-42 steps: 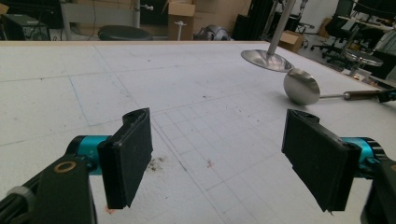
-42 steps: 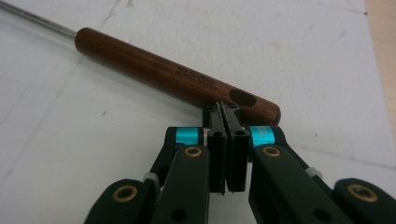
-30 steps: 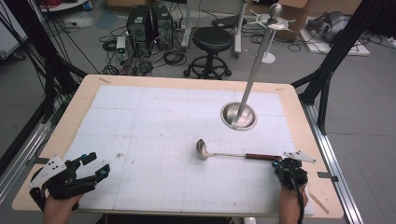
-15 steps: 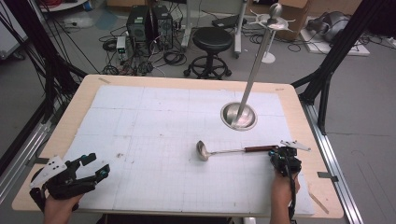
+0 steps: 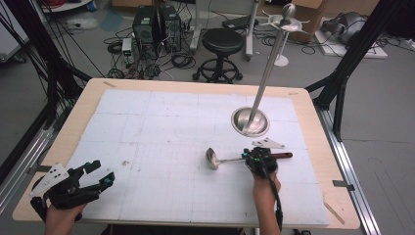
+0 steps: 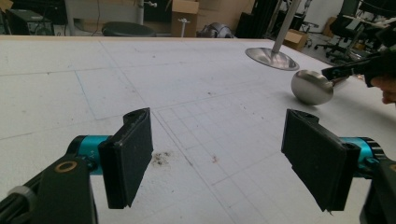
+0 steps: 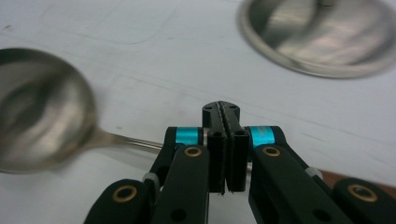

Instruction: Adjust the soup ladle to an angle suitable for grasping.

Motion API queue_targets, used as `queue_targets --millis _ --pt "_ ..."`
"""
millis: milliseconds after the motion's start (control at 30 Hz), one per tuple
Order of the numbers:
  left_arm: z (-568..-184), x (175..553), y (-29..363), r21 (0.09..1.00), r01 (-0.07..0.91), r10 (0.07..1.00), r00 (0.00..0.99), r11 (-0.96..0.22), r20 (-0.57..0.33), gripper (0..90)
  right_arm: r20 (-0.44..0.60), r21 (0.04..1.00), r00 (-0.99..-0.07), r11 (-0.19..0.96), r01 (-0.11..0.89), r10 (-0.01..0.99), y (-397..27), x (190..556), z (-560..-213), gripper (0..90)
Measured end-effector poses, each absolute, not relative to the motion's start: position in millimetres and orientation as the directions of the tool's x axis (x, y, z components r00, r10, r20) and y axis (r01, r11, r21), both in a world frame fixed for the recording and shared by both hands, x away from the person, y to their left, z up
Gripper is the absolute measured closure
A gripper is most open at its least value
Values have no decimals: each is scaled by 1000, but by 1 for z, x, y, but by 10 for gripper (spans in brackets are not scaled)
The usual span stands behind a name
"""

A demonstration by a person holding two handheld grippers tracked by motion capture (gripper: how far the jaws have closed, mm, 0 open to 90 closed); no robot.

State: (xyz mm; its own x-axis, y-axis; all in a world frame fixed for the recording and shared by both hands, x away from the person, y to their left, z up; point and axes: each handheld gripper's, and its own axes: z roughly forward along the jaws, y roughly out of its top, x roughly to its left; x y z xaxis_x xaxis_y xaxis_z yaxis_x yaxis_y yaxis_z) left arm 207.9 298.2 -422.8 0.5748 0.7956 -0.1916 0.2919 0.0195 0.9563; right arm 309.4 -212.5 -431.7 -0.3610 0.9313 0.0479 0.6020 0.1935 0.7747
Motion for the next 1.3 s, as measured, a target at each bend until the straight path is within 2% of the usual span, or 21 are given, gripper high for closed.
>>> queue_targets --millis 200,467,767,1300 --pt "-423 208 300 956 292 795 574 23 -195 252 54 733 -399 235 639 915 -184 323 -440 890" --pt "-423 208 298 955 295 791 581 17 -194 253 79 711 -455 270 650 887 -181 322 -441 889" --pt "-423 208 298 954 299 791 579 18 -196 255 96 706 -466 270 654 879 -175 325 -442 890" --pt "-423 208 299 954 298 793 576 22 -198 255 106 698 -552 334 634 827 -178 298 -441 890"
